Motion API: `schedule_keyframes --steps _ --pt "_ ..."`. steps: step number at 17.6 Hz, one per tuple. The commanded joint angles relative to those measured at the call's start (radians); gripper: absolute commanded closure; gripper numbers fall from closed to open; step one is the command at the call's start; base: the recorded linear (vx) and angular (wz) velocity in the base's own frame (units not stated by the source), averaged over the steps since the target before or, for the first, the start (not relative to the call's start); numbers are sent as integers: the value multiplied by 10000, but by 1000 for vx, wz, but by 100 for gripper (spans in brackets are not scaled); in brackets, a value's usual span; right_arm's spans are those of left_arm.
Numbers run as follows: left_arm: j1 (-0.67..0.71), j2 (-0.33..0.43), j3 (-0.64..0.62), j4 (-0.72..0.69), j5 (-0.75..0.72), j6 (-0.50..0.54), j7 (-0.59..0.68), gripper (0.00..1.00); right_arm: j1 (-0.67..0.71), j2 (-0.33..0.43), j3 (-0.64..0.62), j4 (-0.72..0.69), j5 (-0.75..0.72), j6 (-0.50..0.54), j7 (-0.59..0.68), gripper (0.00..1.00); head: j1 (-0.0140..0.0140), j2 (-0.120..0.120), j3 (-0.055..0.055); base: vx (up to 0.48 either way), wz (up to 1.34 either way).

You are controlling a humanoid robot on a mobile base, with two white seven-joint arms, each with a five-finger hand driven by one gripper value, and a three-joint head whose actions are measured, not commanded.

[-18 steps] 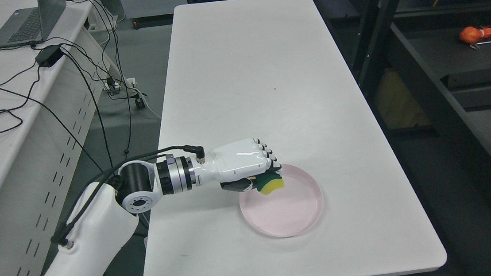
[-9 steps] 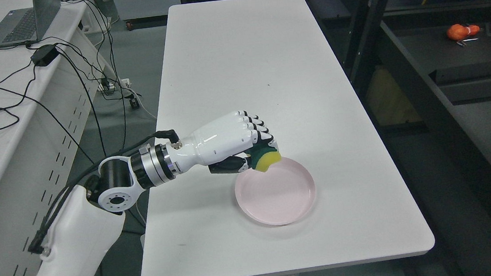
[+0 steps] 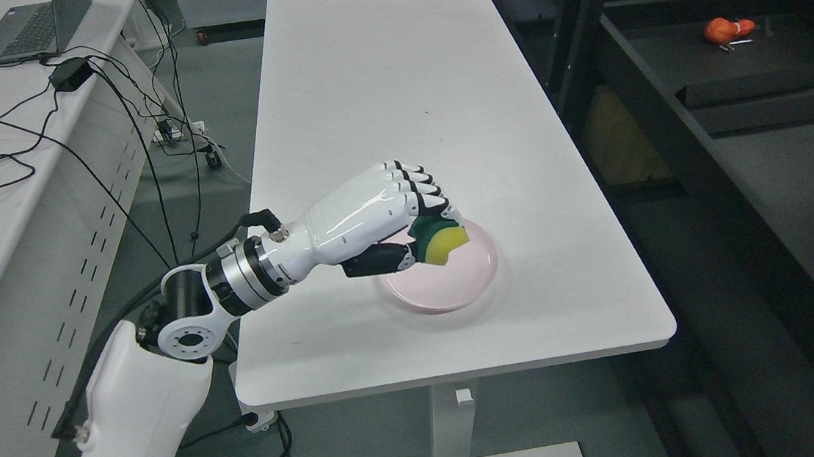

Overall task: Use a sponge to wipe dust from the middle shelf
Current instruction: 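Carry the sponge in the left hand toward the dark metal shelf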

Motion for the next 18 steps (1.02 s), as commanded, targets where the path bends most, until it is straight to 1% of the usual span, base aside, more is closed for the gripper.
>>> schedule_keyframes --steps 1,7,10,17,18 --pt "112 -706 521 -395 50 7 13 100 1 -175 0 -174 0 725 -47 0 0 0 0 -216 -115" --pt "-10 -583 583 -410 65 7 13 100 1 -175 0 -174 0 725 -47 0 0 0 0 -228 -479" --pt "81 -690 475 -379 50 7 -2 100 1 -175 0 -174 0 725 -47 0 0 0 0 -269 -652" --pt "5 -629 429 -226 35 7 29 100 1 -175 0 -174 0 725 -47 0 0 0 0 -277 -778" --pt "-41 -629 232 -211 35 7 44 100 1 -175 0 -174 0 725 -47 0 0 0 0 -270 -941"
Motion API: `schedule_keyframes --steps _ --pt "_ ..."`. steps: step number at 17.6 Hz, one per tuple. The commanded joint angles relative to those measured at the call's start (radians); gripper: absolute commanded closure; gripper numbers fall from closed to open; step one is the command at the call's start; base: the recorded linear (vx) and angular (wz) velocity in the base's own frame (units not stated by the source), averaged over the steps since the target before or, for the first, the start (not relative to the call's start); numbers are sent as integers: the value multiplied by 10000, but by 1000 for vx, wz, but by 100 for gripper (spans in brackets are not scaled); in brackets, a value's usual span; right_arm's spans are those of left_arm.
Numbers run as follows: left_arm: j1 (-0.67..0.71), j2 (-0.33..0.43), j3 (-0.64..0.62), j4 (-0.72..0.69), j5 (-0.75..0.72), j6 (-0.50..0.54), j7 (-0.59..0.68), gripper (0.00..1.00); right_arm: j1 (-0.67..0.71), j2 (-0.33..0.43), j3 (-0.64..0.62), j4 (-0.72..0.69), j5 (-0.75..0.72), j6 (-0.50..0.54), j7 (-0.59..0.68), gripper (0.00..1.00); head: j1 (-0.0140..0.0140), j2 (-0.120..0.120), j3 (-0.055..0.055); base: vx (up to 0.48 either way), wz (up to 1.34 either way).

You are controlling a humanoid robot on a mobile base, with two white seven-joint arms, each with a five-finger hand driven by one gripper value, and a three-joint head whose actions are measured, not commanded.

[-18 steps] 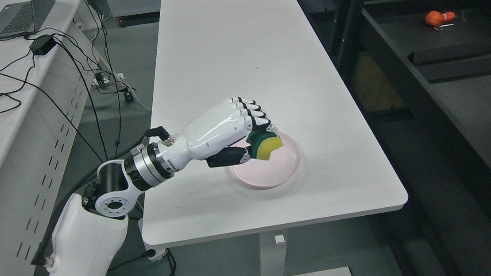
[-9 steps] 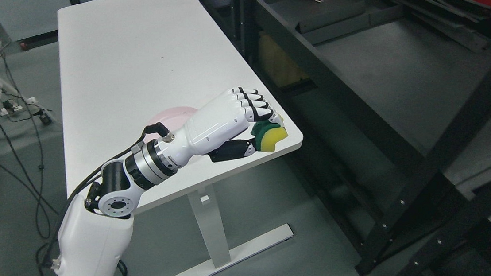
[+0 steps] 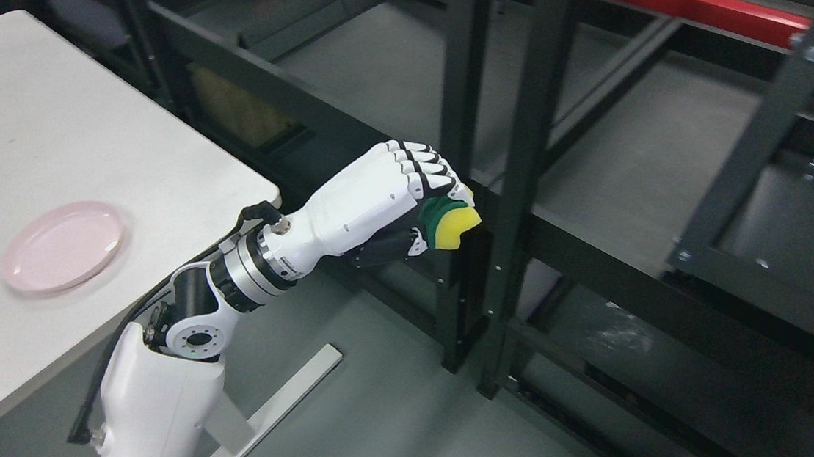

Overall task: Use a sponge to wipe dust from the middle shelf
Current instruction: 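Carry the sponge in the left hand toward the dark metal shelf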

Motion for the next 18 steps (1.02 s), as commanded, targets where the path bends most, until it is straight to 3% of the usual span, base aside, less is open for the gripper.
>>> schedule_keyframes --steps 1,3,7,11,18 --pt "-94 -110 -503 38 -5 8 16 100 0 -174 0 -174 0 725 -5 0 0 0 0 -222 -976" --pt "-78 -141 -1407 23 11 8 31 100 0 -174 0 -174 0 725 -5 0 0 0 0 -220 -994" --pt "-934 -400 -2024 145 -81 8 16 100 0 -174 0 -174 0 725 -5 0 0 0 0 -183 -1035" --pt "-3034 -1409 -3388 850 -81 8 -45 100 0 -174 0 -174 0 725 -5 0 0 -1 0 -107 -929" --pt "-7190 -1409 -4127 2230 -692 8 -45 100 0 -174 0 -174 0 725 -5 0 0 -3 0 -17 -518"
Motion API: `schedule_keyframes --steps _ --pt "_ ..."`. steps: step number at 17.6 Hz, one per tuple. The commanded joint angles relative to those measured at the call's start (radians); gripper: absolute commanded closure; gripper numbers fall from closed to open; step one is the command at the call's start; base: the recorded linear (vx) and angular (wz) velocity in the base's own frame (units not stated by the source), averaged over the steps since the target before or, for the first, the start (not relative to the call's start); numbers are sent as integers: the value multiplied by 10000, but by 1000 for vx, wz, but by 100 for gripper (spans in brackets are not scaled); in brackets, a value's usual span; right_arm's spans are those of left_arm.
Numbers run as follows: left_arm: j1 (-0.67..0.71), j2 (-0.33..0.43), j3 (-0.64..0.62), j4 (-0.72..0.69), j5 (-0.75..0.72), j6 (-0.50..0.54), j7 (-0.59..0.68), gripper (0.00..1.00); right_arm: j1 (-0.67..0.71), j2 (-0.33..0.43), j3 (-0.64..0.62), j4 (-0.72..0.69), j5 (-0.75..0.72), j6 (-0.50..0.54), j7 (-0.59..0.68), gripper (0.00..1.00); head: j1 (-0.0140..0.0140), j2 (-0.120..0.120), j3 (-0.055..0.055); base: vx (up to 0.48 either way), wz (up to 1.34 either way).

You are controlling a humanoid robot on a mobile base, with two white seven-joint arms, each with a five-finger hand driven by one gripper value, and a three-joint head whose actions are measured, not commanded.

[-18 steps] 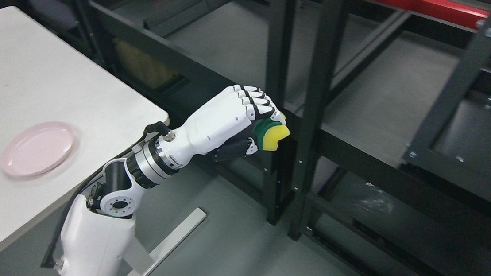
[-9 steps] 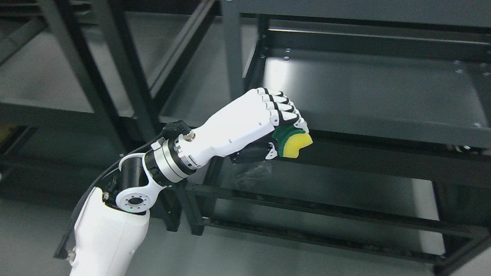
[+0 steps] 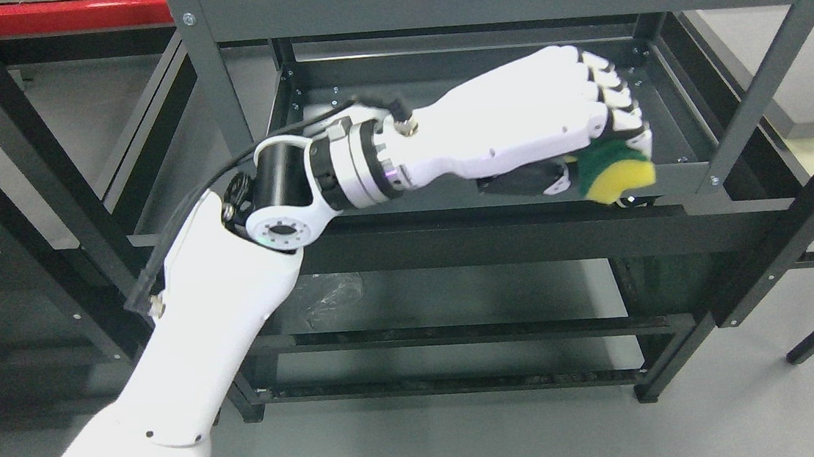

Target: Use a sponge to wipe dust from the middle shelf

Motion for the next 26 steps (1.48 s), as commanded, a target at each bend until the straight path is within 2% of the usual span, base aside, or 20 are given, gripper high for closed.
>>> schedule_keyframes --steps 1,3,9,17,23,26 --pt "-3146 -402 -1459 1529 -692 8 2 100 10 -175 0 -174 0 725 18 0 0 0 0 28 2" --pt "-3959 -402 -1611 1988 -1456 8 3 100 -5 -175 0 -174 0 740 18 0 0 -1 0 34 -26" --pt "-4822 -402 -2470 3049 -3115 8 156 100 10 -175 0 -174 0 725 2 0 0 -1 0 31 -96" --pt "-5007 -402 -2687 4659 -3777 69 324 100 10 -175 0 -174 0 725 18 0 0 -1 0 18 -65" --pt "-4762 -366 -2487 4141 -3885 8 371 100 10 -175 0 -174 0 725 18 0 0 -1 0 0 0" --pt "-4287 1075 -2319 3053 -3793 8 355 100 -5 -175 0 -174 0 725 17 0 0 -1 0 0 0"
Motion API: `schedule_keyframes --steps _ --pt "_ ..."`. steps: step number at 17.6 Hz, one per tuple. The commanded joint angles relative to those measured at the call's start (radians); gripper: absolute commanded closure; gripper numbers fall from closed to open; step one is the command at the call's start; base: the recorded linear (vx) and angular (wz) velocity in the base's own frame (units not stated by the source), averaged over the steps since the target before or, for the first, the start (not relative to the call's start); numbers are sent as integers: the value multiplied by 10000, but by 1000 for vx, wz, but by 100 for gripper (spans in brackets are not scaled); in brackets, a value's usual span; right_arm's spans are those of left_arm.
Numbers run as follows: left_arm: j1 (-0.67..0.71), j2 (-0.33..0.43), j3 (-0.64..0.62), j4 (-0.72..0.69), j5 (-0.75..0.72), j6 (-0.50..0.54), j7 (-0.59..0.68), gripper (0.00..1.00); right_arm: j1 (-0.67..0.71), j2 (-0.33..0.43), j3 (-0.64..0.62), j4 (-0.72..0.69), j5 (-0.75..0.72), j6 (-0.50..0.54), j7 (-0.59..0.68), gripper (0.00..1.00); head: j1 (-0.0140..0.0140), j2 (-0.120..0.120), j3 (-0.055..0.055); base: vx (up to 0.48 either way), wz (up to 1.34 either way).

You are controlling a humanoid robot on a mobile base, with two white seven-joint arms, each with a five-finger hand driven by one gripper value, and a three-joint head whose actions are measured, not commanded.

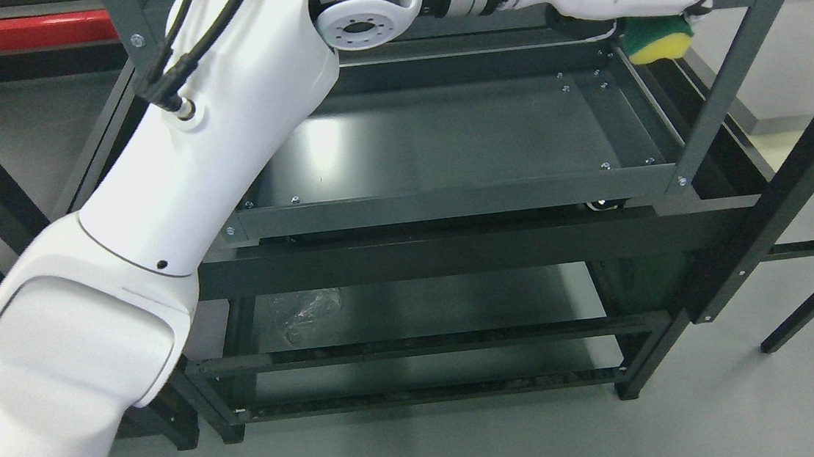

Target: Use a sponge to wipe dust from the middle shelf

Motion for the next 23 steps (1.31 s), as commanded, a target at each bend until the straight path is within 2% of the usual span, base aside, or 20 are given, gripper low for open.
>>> schedule_keyframes --steps 1,5,11,14,23 --pt "539 1836 92 -785 -28 -64 -17 100 1 -175 0 -175 0 725 -2 0 0 0 0 0 0" --pt "1230 3173 858 -1767 64 -64 -17 100 1 -175 0 -175 0 725 -2 0 0 0 0 0 0" --pt "2135 5226 1411 -3638 1320 -64 -78 100 1 -175 0 -175 0 725 -2 0 0 0 0 0 0" --pt "2411 6500 1550 -4099 1980 -64 -78 99 1 -175 0 -175 0 725 -2 0 0 0 0 7 -10" --pt "4082 10074 4095 -4316 3836 -64 -124 99 1 -175 0 -175 0 725 -2 0 0 0 0 -1 2"
